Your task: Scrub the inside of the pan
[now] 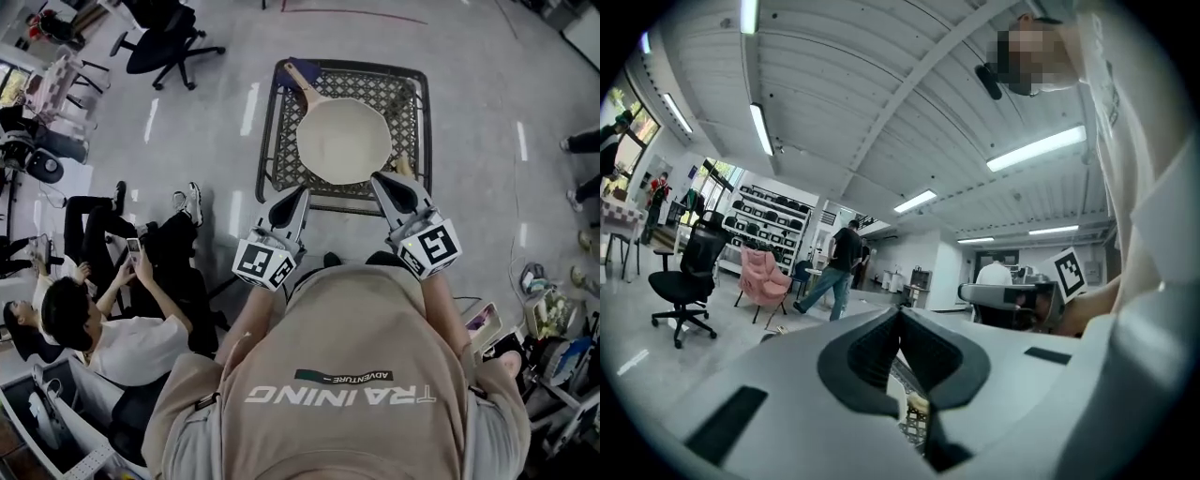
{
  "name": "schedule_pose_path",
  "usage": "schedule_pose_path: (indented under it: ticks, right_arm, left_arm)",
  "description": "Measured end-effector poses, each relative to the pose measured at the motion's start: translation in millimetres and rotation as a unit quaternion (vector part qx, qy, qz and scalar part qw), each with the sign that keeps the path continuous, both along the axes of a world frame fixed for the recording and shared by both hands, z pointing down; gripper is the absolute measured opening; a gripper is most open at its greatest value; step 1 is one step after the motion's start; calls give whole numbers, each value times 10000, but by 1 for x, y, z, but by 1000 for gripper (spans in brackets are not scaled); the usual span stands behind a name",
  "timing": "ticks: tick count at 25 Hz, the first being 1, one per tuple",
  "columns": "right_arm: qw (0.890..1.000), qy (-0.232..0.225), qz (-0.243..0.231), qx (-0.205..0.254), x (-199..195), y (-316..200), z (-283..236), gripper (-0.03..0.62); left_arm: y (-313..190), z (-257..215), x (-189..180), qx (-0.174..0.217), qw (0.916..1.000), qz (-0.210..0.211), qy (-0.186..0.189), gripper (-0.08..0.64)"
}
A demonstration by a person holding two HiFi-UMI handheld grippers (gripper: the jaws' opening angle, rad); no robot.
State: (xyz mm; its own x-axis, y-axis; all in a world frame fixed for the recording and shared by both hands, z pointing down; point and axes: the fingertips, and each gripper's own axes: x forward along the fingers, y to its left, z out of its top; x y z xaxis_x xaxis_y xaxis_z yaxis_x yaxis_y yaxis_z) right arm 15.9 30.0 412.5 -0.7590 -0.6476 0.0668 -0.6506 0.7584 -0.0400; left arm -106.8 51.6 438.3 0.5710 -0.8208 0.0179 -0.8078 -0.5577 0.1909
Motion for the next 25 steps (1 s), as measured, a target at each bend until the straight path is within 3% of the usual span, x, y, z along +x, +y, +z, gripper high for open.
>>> schedule_pose_path:
  ticks: [6,10,14,19,25]
  right_arm:
    - [9990,342,143,-262,10,-9,14,18]
    - [9986,431,-67,-314,5,-16,18,18]
    - [9982,471,-255,-269,6,-33,31,18]
    - [9989,103,-375,-276,12,-66,27,18]
    - [9992,14,-390,-104,42,-104,20,18]
  left_arm:
    - [-12,10,2,-21,9993,137,349,18]
    - [-23,18,-4,-72,9992,10,387,17]
    - [-45,21,-10,-71,9993,-177,309,17]
    - [-71,7,-13,4,9989,-465,44,18]
    - [-110,-9,16,100,9988,-420,-247,17]
